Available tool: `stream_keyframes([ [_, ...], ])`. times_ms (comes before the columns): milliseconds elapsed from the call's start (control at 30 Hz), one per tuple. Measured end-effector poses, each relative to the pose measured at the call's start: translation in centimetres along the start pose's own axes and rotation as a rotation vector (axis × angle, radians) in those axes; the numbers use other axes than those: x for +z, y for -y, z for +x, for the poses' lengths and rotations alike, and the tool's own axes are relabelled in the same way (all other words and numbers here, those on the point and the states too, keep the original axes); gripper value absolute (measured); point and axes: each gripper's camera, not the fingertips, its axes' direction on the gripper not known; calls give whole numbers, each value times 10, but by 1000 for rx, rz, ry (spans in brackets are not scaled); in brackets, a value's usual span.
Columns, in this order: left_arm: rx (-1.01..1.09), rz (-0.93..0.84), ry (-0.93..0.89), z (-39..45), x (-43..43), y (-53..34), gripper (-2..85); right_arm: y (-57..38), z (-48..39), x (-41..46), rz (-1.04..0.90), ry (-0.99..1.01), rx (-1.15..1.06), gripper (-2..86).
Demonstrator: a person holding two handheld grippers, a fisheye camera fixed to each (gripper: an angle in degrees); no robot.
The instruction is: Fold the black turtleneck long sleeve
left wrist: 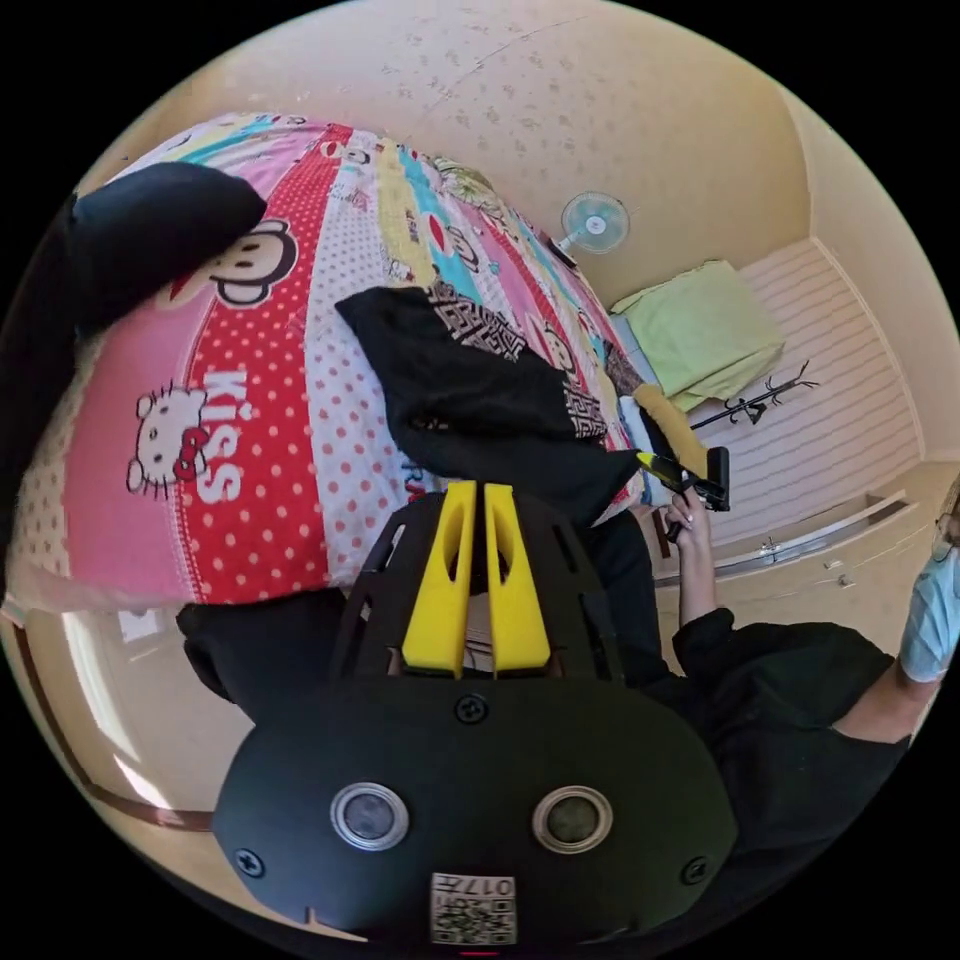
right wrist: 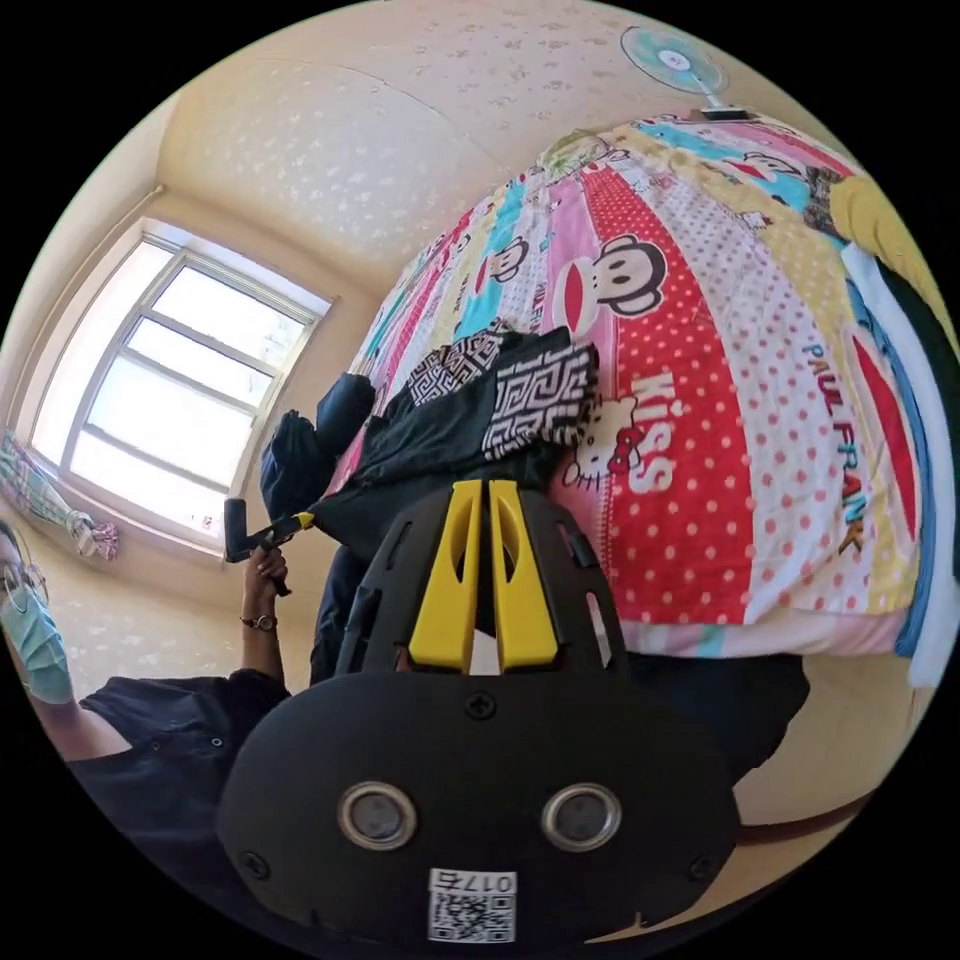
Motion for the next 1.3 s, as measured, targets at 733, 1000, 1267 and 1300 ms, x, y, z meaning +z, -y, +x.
stream_keyframes([
  [733, -187, -142, -40, -63, -7, -41, 153, -33, 52, 12, -67, -23, 103, 104],
  [1000, -213, -106, -31, -68, -3, -31, 146, -25, 52, 28, -67, 14, 119, 107],
  [1267, -193, 20, -364, -65, -44, -51, 29, -21, 62, 10, -114, 223, 116, 33],
  [1300, -159, 33, -402, -59, -62, -57, 27, -22, 59, -3, -132, 266, 79, 31],
])
